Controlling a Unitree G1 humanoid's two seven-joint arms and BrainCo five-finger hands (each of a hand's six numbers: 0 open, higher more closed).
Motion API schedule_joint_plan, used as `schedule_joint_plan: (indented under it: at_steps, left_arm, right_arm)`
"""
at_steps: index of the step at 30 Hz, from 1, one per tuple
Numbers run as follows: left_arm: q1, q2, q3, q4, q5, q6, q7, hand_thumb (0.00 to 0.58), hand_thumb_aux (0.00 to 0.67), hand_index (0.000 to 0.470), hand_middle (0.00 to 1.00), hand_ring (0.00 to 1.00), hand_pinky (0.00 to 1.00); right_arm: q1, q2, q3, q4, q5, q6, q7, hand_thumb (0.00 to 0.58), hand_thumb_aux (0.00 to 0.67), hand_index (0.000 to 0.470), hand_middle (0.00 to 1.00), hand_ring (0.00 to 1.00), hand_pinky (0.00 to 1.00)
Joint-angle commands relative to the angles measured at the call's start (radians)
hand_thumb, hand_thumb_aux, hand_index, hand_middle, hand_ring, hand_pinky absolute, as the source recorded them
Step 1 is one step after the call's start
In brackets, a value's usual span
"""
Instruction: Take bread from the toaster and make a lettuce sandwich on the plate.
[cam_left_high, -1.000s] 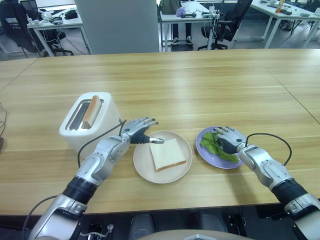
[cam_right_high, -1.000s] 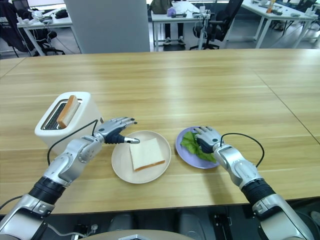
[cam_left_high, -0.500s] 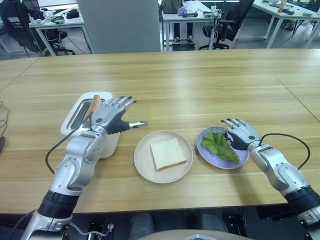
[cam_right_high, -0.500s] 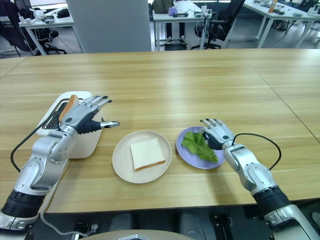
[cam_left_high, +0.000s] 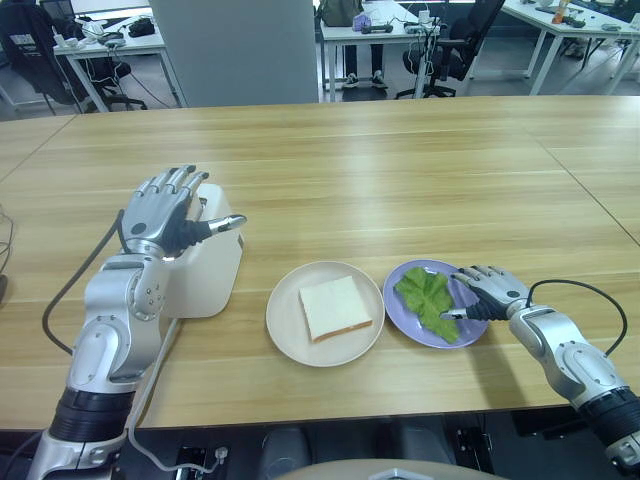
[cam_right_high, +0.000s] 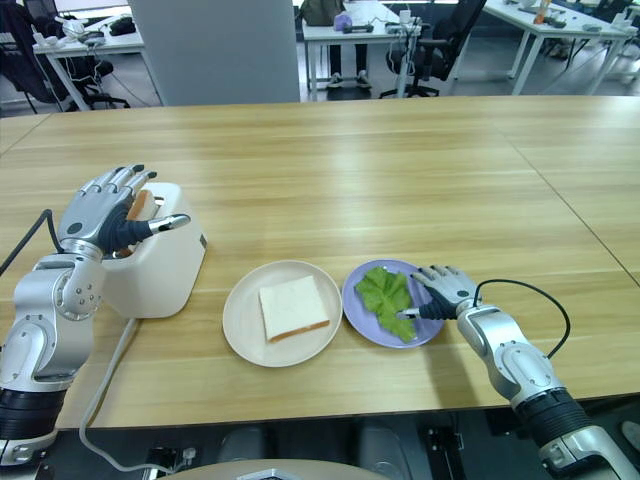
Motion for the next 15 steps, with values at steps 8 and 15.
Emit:
schedule_joint_plan:
  at_steps: [8,15]
  left_arm:
    - [0.018,0.019,0.015,0.036,0.007,0.043,-0.015,0.0,0.0,0.0,0.0,0.0,0.0]
    - [0.034,0.02,0.008,0.078,0.01,0.068,-0.009,0.0,0.0,0.0,0.0,0.0,0.0]
  right_arm:
    - [0.005,0.008,0.008,-0.03,0.01,-0.002,0.051,0.1,0.06,0.041,0.0,0.0,0.0]
    - [0.056,0.022,0.039,-0.127,-0.017,-0.002,0.111,0.12,0.074,0.051,0.0,0.0,0.0]
